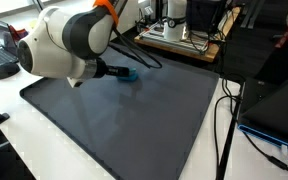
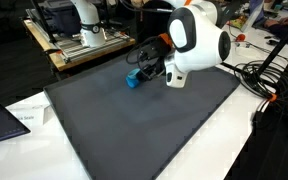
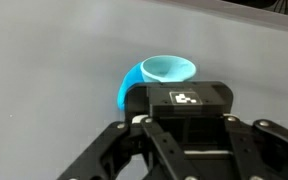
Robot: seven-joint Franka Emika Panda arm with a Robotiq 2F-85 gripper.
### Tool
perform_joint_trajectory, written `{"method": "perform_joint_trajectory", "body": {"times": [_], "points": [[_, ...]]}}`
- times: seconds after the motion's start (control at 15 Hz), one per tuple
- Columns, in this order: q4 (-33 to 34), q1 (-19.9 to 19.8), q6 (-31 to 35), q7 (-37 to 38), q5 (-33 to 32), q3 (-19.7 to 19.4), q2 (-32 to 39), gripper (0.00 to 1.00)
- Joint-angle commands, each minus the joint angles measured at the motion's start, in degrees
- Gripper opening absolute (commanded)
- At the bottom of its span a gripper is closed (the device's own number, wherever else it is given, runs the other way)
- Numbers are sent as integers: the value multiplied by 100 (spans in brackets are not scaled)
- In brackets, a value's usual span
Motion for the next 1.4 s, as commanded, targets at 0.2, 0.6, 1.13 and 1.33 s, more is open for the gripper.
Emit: {"method": "perform_joint_trajectory", "body": {"times": [0.2,0.6,1.13,1.33], "points": [[620,19,754,124,321,249,663,22],[662,105,783,26,259,260,652,22],[345,20,642,-66,199,211,109,22],[37,-19,496,-193,113,171,-169,22]]}}
